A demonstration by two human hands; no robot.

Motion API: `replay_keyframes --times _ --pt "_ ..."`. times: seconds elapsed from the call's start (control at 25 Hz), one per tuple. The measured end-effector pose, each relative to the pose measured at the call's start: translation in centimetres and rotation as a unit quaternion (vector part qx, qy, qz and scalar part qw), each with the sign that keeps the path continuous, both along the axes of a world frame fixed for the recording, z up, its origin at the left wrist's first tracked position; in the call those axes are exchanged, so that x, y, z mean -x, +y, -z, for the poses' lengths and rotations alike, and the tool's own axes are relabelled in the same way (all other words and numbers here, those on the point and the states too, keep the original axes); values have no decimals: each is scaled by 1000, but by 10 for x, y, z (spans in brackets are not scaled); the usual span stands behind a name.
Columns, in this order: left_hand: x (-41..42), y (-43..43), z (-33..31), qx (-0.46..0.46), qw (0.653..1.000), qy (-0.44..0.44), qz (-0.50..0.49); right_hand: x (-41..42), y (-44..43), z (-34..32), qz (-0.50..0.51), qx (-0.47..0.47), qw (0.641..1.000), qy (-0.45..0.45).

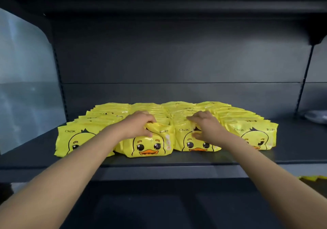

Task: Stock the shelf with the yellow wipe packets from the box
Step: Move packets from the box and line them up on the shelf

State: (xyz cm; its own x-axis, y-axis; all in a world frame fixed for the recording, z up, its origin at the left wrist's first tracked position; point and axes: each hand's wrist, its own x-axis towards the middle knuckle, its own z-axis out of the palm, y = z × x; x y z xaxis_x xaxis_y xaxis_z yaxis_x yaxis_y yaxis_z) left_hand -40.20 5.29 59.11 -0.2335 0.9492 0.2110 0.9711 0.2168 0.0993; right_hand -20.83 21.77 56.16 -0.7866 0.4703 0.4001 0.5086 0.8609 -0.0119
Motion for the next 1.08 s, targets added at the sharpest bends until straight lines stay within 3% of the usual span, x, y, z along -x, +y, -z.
replay_keyframes --times 0.2,0.44,0.68,1.08 --pt "-7 -24 24 -48 981 187 -3 -8 -8 16 -20 -78 996 42" --pt "9 -20 63 -74 919 384 54 -7 1 36 -32 -187 981 24" --pt "31 4 78 -137 898 414 61 4 10 41 -37 -201 978 32" --pt "47 18 79 -157 882 436 83 4 16 41 -56 -214 974 43"
